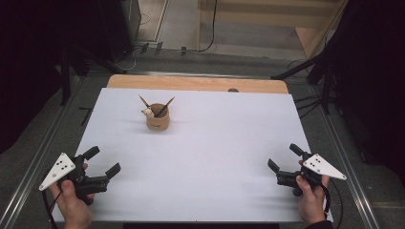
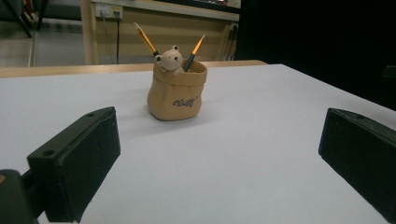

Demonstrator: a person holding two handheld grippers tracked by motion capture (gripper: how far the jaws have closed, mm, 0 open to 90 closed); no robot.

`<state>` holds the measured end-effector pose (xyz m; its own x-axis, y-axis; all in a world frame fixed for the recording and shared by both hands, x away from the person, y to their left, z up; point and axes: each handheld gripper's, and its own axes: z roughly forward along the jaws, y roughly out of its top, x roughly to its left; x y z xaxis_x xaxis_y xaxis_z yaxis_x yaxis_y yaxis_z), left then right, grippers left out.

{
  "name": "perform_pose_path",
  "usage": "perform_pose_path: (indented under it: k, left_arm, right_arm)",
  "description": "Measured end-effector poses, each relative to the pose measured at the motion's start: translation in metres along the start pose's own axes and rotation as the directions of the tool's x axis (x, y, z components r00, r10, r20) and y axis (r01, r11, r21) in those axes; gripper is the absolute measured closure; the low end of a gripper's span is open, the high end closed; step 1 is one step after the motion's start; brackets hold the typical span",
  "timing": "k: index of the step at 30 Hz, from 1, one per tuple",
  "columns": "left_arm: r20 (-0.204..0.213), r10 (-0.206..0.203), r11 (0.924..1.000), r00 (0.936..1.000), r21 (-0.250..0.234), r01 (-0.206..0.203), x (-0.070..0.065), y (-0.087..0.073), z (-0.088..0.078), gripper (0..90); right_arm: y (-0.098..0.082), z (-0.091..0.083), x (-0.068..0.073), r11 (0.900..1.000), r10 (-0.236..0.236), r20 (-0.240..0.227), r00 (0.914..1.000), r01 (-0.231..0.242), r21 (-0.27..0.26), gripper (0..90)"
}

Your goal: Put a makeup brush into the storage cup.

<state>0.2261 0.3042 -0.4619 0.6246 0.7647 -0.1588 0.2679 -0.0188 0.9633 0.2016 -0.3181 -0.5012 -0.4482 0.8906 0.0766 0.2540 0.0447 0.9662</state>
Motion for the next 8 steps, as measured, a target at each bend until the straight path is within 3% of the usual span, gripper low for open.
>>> perform_pose_path:
  k: [8]
  left_arm:
    - [0.005,-0.001,1.0,1.0,0.001,0.001,-0.0007,0.0005,0.0021,0.0]
  right_arm:
    - [0.0003,0.0001,0.0001,1.0,-0.003,-0.003,1.0,0.003,-0.003,0.0]
